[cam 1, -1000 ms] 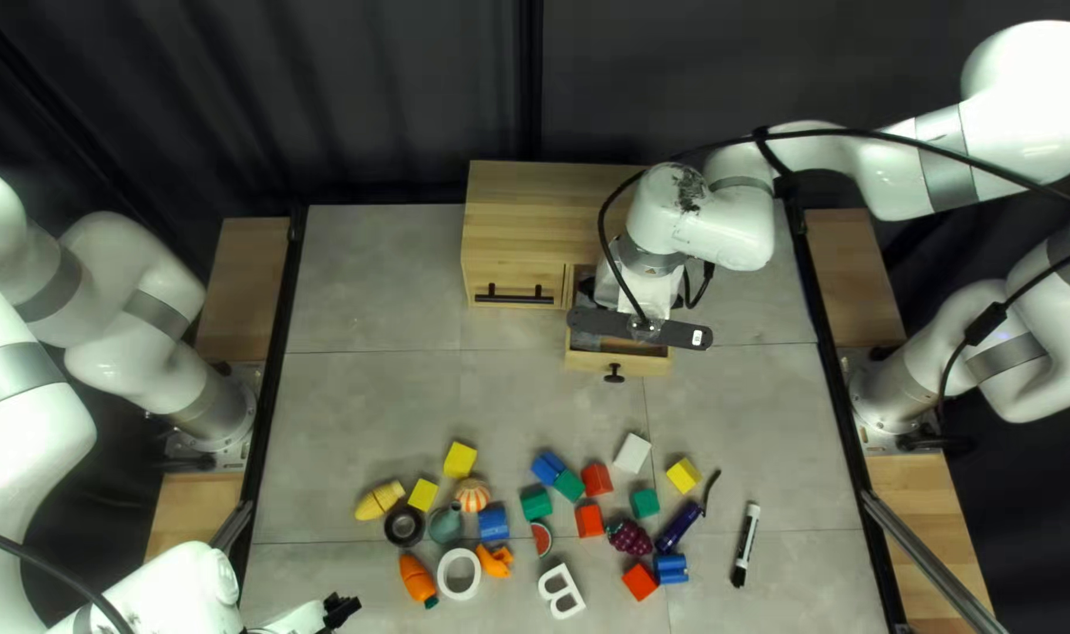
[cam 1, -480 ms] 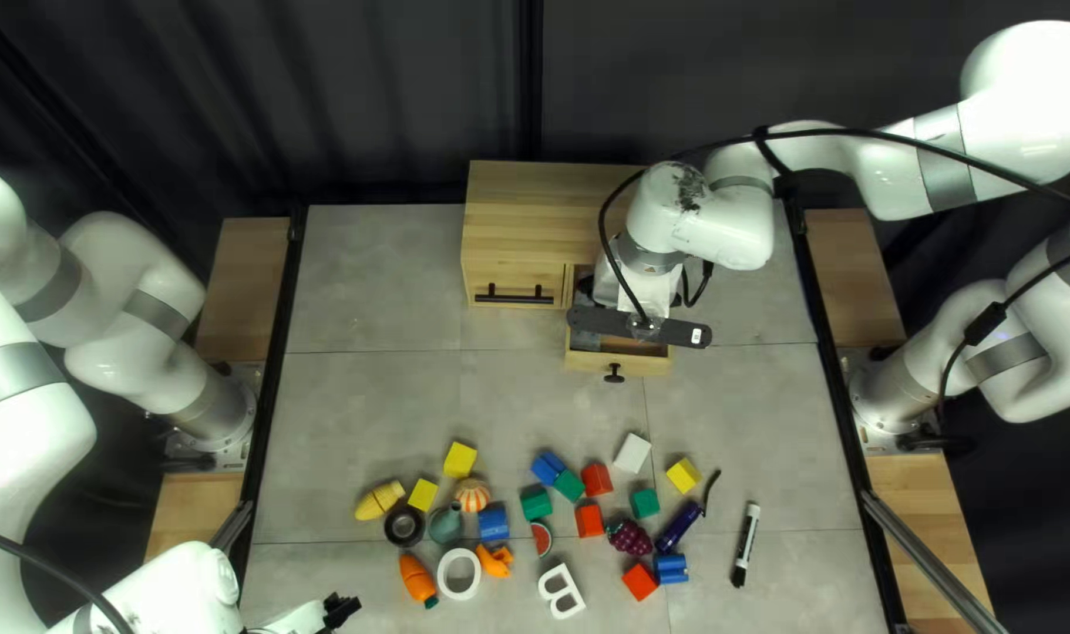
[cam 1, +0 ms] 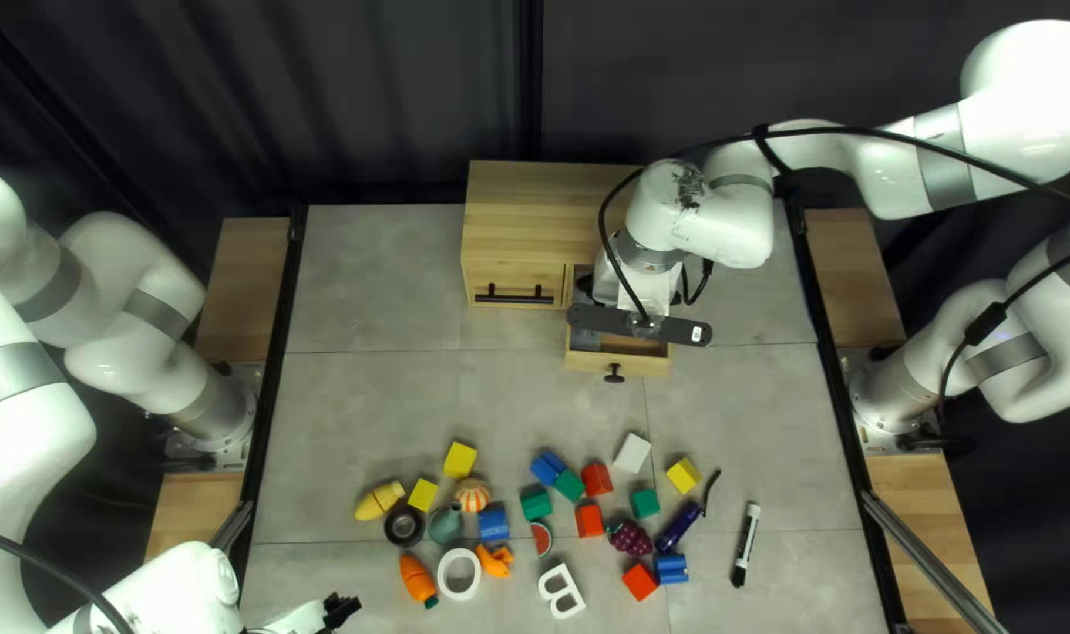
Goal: Open drawers and place objects into drawer and close
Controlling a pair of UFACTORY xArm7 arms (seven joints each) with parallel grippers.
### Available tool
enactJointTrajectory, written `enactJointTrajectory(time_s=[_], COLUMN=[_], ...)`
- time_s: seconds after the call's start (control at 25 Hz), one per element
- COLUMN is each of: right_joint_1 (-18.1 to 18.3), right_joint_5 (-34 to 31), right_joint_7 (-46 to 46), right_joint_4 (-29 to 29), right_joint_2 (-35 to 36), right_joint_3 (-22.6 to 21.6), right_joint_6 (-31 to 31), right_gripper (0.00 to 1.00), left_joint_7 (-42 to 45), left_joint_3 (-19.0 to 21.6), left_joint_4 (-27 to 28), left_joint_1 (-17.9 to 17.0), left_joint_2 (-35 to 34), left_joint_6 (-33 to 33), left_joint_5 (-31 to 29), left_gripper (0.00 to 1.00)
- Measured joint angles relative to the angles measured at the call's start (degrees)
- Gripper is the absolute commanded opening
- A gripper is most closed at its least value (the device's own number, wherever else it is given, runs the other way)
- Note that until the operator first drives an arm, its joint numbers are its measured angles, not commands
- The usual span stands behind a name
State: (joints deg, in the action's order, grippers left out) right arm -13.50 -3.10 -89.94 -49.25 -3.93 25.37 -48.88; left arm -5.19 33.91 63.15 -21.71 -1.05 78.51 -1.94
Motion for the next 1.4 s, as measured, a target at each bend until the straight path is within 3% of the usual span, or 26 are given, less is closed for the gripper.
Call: enactJointTrajectory(time_s=[1.4], right_joint_1=[-0.46], right_joint_5=[-1.04], right_joint_7=[-0.56], right_joint_4=[-2.12], right_joint_2=[3.26], right_joint_3=[-0.52], right_joint_6=[1.34], right_gripper=[0.00], left_joint_7=[0.00], left_joint_3=[0.00], left_joint_4=[0.00], left_joint_1=[0.00], left_joint_2=[0.00], left_joint_6=[0.00], left_joint_5=[0.00], left_gripper=[1.00])
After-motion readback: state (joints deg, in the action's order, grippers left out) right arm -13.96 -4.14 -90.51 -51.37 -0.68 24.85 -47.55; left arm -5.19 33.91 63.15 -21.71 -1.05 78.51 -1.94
